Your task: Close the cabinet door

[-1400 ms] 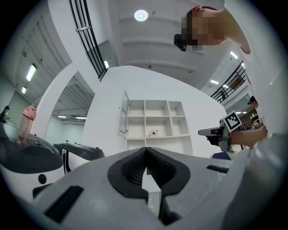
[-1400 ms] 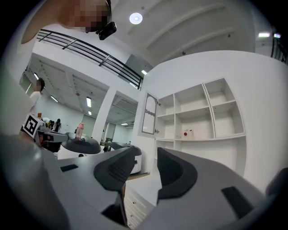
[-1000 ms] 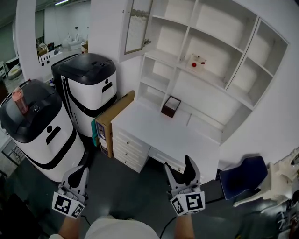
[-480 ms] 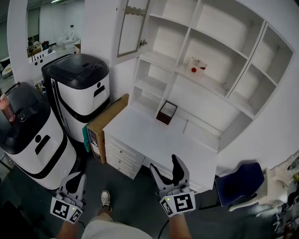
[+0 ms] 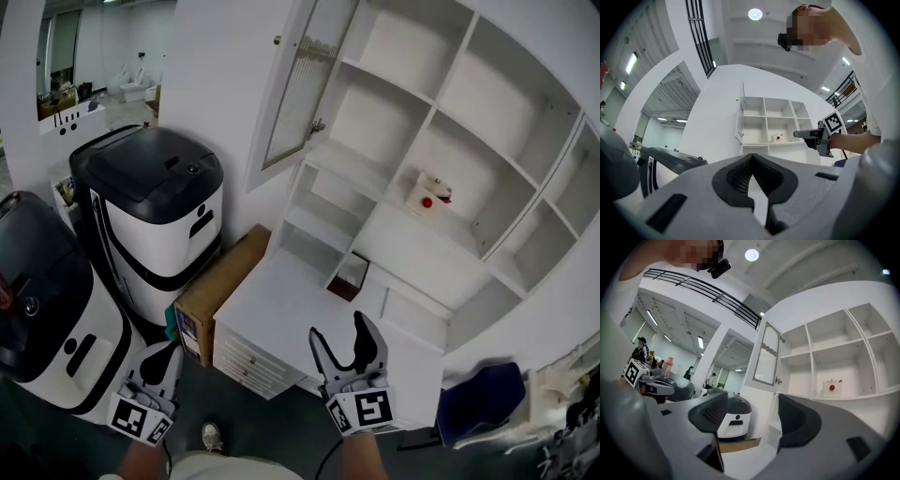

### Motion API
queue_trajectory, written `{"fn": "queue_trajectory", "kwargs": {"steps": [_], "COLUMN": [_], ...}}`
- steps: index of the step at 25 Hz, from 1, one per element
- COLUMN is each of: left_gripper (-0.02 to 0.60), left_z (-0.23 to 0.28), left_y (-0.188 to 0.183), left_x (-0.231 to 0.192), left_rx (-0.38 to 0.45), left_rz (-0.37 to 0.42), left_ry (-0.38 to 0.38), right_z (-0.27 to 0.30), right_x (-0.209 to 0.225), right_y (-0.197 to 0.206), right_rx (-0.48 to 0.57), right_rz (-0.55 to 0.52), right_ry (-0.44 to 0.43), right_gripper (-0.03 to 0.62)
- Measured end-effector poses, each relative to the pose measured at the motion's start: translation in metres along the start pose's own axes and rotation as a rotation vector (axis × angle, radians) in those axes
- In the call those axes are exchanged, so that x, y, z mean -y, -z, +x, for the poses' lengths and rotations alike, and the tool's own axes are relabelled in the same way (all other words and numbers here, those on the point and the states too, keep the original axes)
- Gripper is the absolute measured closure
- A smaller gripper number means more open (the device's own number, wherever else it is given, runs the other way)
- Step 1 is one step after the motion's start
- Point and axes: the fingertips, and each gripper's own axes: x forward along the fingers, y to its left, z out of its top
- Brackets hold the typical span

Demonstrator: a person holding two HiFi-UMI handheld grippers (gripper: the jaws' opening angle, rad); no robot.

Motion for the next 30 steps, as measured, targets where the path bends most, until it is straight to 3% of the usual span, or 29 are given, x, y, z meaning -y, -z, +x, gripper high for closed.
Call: {"fn": "queue_trajectory", "kwargs": {"steps": [4,10,18,30], "left_gripper": [0.575,0.575,0.575,0.575], "left_z": [0.035,0.06,0.073,0.058], "left_y": [0.002,0.016,0.014,0.023], "left_x": [-0.037,-0.052,-0.056,-0.073], "left_rx": [0.027,-0.001,0.008,-0.001], "left_rz": [-0.011,-0.046,-0.034,-0.031], "left_ry": [0.014,0.024,-0.05,-0.167], "right_z": [0.059,0.131,0.186,0.295], "right_x": [0.004,0.006,0.018,0.012], "right_y": [-0.012,-0.028,-0.044,-0.089], "right_rx": [0.028,0.052,0.115,0.22], "right_rz": [-0.022,-0.027,0.002,-0.055], "right_ry": [0.031,-0.005,-0.031,-0.026], "right_gripper": [0.284,0.284,0.283,0.251]}}
